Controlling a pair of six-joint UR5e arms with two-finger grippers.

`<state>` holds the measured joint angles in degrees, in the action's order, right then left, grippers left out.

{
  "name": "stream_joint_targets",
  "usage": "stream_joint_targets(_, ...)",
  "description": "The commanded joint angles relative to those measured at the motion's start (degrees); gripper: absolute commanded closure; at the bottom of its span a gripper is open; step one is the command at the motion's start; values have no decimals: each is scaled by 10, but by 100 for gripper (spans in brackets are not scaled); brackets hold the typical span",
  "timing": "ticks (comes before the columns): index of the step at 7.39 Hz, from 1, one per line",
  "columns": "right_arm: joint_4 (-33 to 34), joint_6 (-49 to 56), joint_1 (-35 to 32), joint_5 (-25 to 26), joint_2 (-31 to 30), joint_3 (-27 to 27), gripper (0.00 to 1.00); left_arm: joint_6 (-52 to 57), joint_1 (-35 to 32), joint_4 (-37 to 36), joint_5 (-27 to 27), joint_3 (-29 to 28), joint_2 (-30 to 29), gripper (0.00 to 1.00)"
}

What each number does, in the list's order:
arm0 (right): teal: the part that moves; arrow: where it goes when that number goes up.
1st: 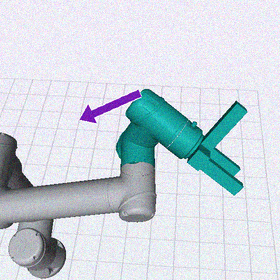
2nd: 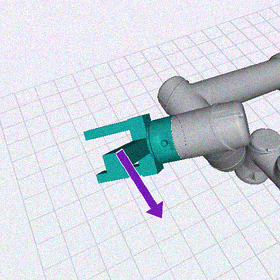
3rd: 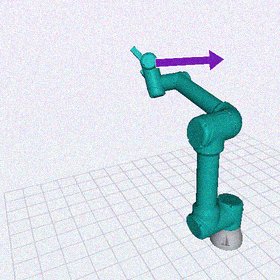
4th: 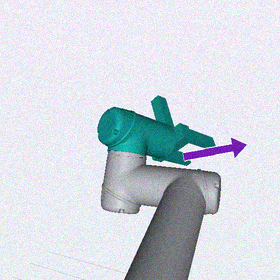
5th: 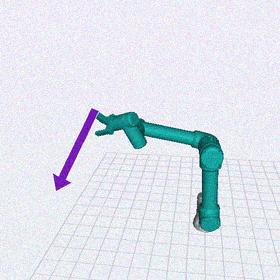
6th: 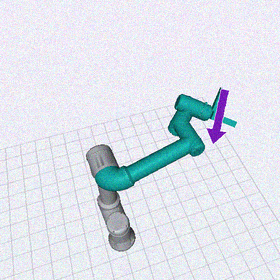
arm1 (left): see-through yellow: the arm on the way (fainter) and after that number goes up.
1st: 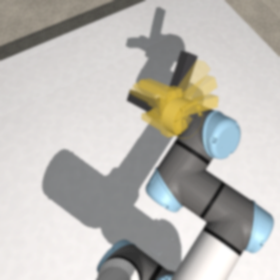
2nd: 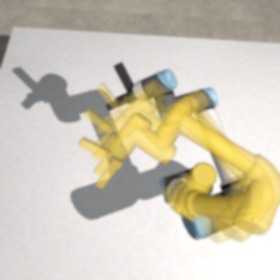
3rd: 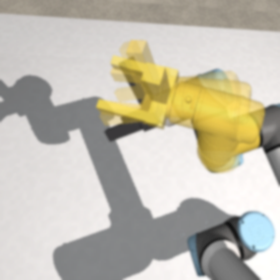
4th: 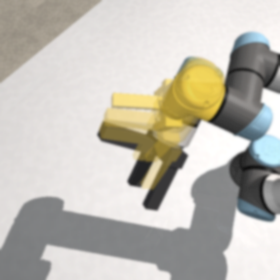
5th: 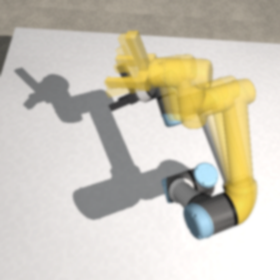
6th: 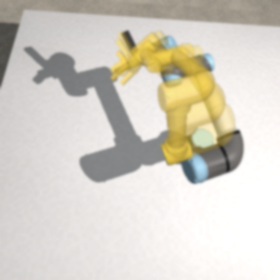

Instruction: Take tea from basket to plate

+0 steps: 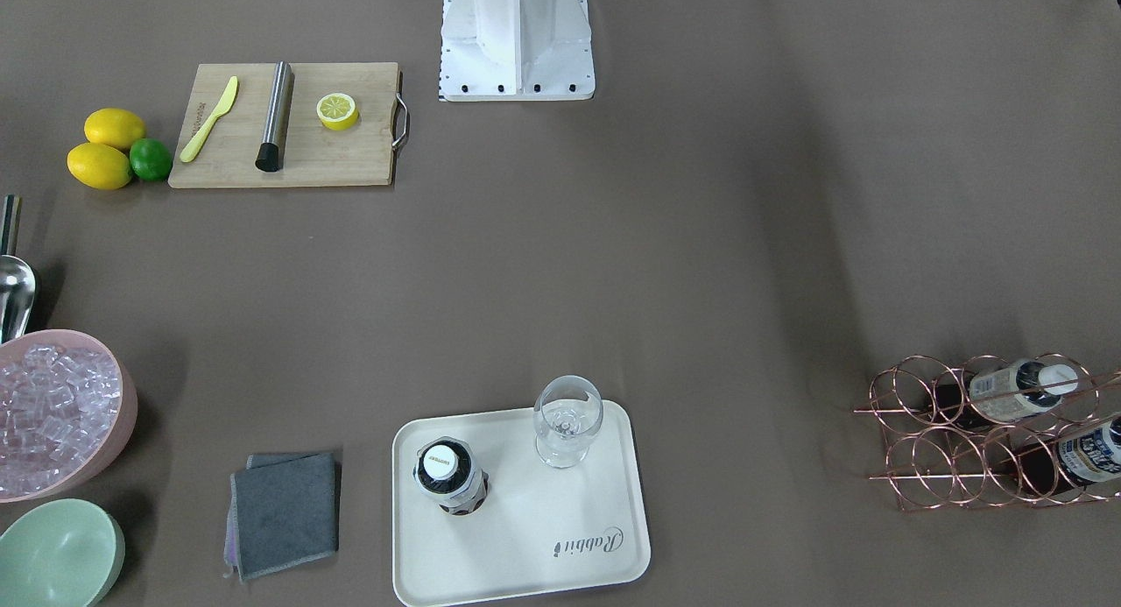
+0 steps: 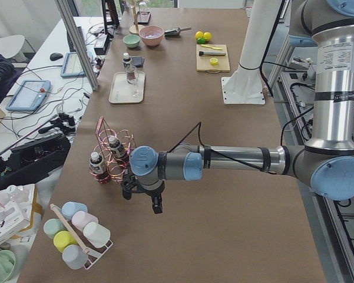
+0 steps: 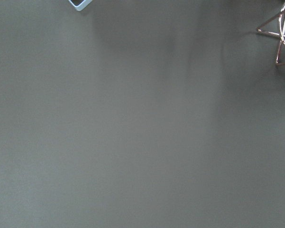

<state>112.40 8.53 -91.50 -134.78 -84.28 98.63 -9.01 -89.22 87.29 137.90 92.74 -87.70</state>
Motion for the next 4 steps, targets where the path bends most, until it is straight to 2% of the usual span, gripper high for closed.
stream_joint_targets(1, 0, 0, 0, 0, 0, -1, 1, 3, -17, -18, 0, -5, 4, 3)
stream_joint_targets(4, -1, 0, 0, 0, 0, -1, 1, 3, -17, -18, 0, -10, 3, 3)
